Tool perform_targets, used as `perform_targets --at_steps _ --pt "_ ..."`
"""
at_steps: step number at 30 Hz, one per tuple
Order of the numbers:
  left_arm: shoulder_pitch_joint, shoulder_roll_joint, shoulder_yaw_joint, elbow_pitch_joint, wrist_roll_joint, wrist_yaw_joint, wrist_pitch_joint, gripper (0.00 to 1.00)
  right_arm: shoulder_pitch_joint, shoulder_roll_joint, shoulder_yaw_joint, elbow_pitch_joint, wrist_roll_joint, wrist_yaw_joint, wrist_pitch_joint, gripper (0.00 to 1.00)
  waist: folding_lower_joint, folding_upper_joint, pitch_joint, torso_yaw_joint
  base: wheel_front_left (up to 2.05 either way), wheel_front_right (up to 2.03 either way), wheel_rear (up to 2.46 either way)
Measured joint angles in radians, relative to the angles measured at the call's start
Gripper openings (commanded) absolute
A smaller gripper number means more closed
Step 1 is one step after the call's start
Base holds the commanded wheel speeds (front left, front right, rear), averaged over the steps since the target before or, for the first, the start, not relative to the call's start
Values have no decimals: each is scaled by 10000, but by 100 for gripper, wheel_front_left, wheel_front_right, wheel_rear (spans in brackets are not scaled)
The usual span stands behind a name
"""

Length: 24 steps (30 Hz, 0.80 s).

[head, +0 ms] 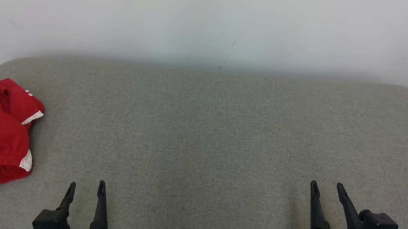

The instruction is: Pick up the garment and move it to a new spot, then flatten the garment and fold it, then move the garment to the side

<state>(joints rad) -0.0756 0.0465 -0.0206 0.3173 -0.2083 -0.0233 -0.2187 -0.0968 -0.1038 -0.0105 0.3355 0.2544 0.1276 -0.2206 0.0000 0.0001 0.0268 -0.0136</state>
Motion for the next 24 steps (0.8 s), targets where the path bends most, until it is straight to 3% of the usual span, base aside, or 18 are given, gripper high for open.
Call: perform_targets --at_steps 24 --pt "118 12 -42 65 1281 163 -439 100 56 21 -75 186 -1732 12 -412 100 0 0 64 97 0 0 0"
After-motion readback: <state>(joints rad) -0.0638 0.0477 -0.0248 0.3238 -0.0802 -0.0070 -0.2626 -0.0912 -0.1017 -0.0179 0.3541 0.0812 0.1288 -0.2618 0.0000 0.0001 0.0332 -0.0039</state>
